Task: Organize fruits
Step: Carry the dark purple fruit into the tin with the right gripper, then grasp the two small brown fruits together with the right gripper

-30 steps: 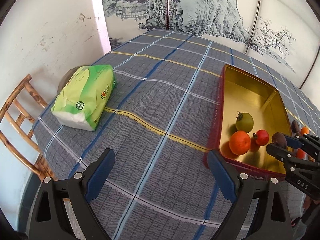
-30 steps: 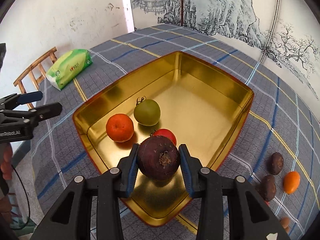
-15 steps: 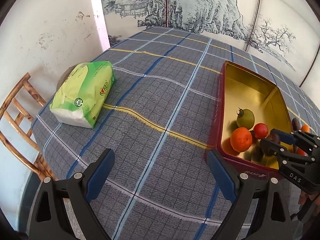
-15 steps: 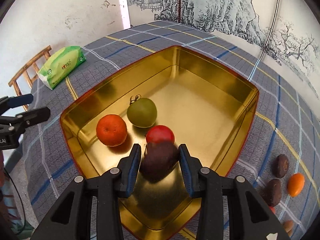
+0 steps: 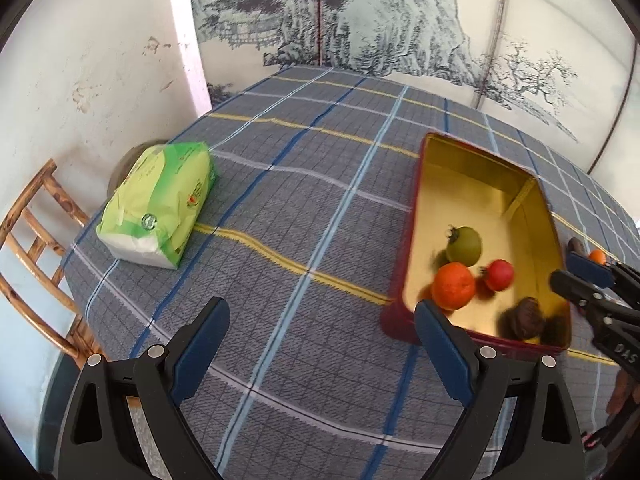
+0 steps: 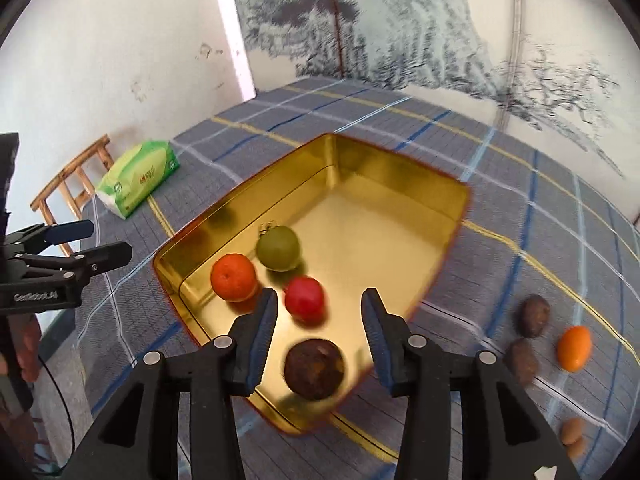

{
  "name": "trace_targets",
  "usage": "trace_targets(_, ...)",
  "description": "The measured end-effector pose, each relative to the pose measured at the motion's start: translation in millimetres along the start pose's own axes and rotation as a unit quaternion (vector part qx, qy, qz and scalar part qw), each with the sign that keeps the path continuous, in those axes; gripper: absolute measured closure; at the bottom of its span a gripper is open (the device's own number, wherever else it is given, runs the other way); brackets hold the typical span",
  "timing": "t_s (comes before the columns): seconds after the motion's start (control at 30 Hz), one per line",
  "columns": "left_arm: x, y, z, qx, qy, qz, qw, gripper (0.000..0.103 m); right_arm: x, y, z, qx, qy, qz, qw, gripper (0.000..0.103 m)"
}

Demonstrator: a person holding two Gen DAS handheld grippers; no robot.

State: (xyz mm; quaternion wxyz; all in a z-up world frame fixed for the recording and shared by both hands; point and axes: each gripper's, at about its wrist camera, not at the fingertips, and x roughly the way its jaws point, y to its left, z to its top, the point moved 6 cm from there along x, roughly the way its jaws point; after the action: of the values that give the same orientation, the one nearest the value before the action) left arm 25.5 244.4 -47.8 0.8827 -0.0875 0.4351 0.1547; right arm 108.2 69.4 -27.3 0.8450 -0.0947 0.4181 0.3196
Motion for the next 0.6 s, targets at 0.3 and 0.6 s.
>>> trace_targets(0.3, -15.1, -49.2, 4.8, 0.046, -0.010, -0.026, 0.9986, 0.010, -65.5, -99.0, -40.1, 0.069, -0.022, -0.076, 0.994, 0.062)
trace_targets(0.6, -23.7, -119.3, 1.4, 0.108, -0.005, -0.064, 0.9921, 0.010, -100.1, -196.2, -98.0, 0.136, 0.000, -0.136, 0.981, 0.062)
